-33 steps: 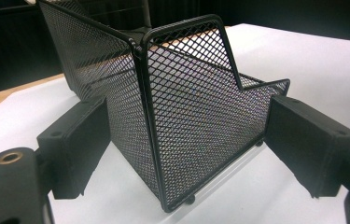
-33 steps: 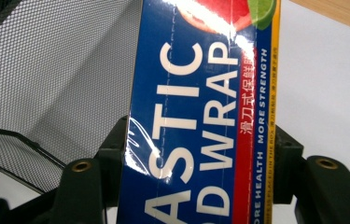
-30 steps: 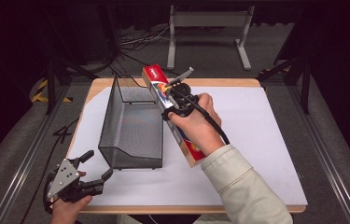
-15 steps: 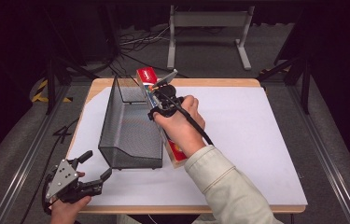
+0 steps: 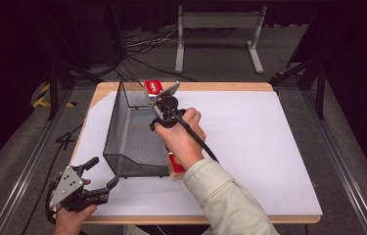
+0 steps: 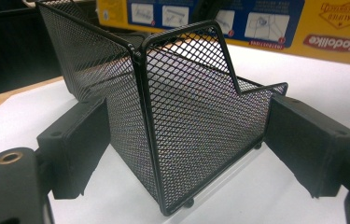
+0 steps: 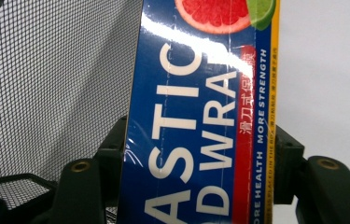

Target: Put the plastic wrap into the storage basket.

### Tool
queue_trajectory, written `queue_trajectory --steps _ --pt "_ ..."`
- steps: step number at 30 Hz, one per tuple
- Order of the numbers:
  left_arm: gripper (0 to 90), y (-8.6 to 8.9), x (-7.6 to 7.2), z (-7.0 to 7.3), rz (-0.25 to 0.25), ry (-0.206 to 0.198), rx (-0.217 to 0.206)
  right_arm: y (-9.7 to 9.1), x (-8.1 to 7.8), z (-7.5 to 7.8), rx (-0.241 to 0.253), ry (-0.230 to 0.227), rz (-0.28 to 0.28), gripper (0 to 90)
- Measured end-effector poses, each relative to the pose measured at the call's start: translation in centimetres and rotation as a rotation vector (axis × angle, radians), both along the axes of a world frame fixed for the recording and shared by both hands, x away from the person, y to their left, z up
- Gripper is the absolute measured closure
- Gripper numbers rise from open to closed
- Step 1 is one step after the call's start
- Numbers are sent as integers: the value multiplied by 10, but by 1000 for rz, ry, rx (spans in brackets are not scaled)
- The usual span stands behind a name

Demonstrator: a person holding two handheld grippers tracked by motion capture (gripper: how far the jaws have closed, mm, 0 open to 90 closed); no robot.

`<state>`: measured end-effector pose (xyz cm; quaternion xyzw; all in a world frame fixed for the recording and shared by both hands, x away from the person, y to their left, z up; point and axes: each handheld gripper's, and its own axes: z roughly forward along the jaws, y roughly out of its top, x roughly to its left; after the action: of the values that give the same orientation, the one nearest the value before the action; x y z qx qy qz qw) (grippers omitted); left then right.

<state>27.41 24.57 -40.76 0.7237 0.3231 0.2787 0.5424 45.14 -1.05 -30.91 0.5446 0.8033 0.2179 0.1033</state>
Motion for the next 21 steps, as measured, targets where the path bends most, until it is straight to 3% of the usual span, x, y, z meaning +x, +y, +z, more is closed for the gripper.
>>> queue_trajectory --steps 12,21 --pt "155 1 1 -1 3 3 -4 10 4 -17 18 29 -4 403" --pt "156 1 0 -1 5 1 -5 17 6 -26 1 49 -7 398"
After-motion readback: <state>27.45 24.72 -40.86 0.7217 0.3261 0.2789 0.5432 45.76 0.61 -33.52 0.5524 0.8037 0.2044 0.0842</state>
